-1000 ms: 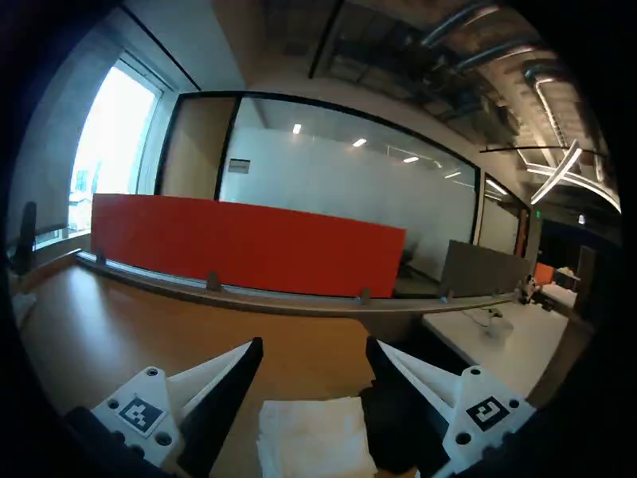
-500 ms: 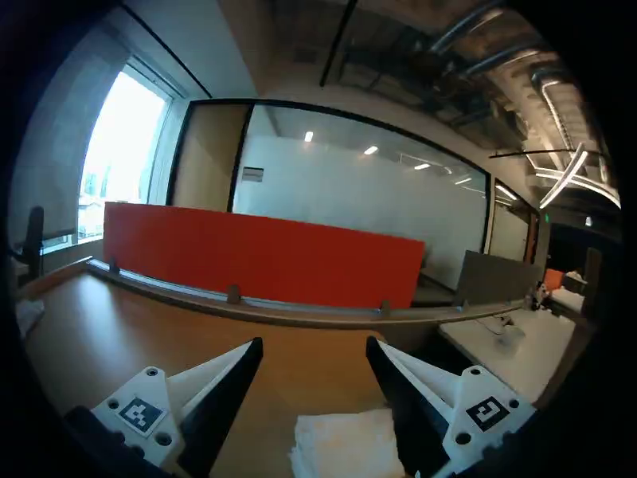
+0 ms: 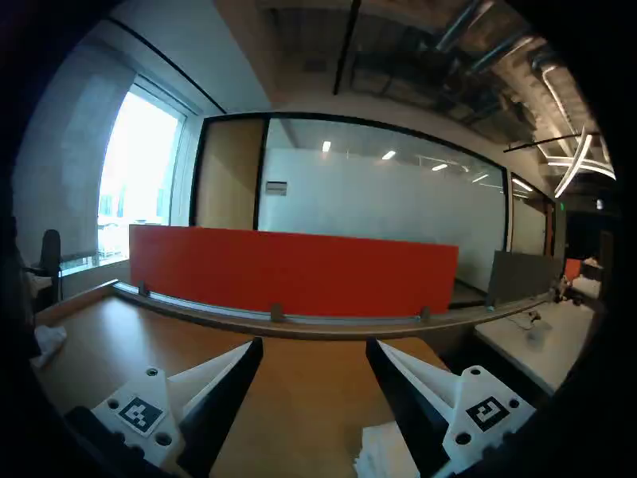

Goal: Fold towel

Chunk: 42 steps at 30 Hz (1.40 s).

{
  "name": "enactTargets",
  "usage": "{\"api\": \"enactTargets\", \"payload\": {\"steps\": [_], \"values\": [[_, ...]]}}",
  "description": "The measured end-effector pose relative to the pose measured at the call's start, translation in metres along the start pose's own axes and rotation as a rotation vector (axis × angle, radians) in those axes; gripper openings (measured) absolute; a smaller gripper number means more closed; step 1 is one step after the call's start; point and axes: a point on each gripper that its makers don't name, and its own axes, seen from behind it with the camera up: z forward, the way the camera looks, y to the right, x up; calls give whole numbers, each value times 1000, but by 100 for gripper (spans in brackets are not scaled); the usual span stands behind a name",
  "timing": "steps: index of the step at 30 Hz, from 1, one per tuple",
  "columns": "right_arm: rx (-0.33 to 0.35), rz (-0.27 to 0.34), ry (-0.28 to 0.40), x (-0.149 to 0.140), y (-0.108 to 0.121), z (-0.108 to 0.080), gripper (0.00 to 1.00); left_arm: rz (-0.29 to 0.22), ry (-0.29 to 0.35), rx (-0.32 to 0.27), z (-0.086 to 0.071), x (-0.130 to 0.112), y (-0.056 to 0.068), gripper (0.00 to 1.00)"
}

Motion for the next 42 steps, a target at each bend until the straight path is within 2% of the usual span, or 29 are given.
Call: {"api": "enactTargets", "payload": {"steps": [6, 15, 21, 27, 36, 42], "values": [[15, 15, 11, 3, -21, 1, 100, -13, 40, -7, 3, 9, -3, 96], [4, 40, 26, 17, -25, -1, 100, -26, 65, -14, 6, 14, -6, 96], [20, 42, 38, 31, -36, -3, 100, -9, 97, -19, 7, 16, -5, 96], [26, 46, 42, 34, -44, -2, 100, 11, 114, -8, 13, 3, -8, 96], [11, 75, 42, 23, -48, 0, 100, 26, 122, 13, 21, -40, -21, 96], [5, 81, 51, 5, -53, 2, 100, 13, 127, 13, 23, -72, -25, 96]]}}
